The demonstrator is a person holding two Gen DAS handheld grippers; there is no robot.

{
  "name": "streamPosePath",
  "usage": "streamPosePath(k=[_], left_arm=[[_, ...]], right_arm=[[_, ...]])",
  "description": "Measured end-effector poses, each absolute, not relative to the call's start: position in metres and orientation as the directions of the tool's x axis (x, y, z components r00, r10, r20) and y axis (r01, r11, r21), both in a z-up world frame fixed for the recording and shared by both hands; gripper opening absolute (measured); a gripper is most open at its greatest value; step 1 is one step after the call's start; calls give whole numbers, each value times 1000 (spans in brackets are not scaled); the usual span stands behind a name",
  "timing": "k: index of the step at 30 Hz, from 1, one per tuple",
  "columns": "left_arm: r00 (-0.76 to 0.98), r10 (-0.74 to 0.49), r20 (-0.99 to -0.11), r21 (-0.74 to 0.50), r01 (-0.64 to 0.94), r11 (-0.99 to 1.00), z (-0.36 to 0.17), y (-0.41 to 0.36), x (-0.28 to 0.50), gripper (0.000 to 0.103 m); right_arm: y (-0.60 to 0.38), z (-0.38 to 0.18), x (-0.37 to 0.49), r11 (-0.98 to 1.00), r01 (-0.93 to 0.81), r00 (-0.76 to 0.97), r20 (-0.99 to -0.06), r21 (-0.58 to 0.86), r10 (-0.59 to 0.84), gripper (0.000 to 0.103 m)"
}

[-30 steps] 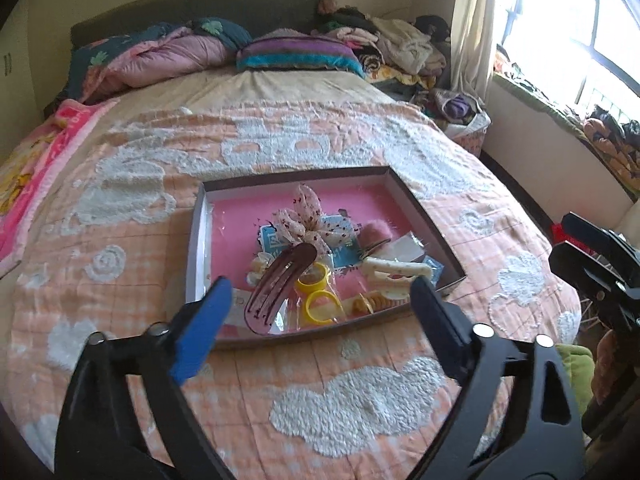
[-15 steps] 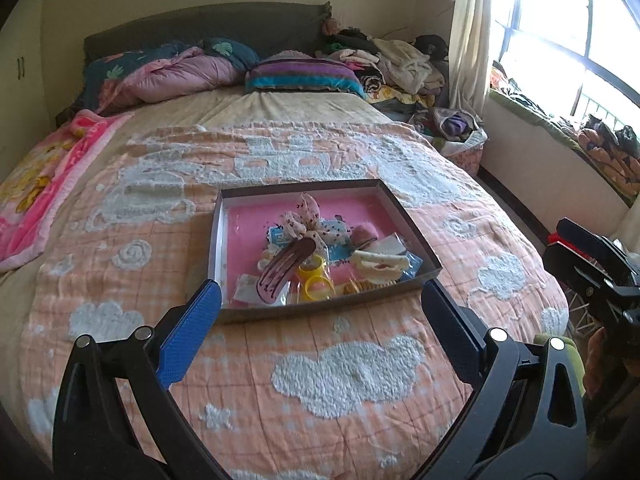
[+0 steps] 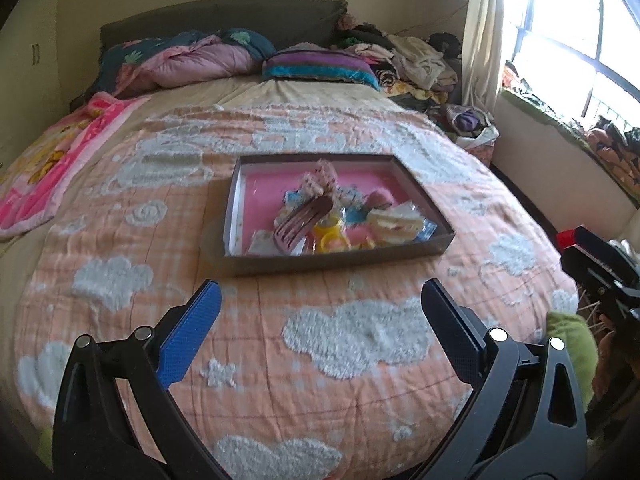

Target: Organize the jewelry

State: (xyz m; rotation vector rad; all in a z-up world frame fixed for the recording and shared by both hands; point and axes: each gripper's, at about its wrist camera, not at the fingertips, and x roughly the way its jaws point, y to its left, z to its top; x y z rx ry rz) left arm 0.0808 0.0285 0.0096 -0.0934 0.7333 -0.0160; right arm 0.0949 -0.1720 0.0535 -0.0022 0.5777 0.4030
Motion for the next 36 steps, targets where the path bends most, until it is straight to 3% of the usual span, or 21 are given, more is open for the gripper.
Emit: streamPosePath(k=[13, 36], left_arm=[[719, -44, -694, -93, -29, 995, -17, 28, 65, 94], [718, -42, -695, -96, -36, 995, -11, 29, 63, 94]], right_arm=[[-168, 24, 88, 922, -363, 717, -592, 135, 369, 99], [-170, 27, 87, 921, -365, 718, -588, 137, 373, 99]])
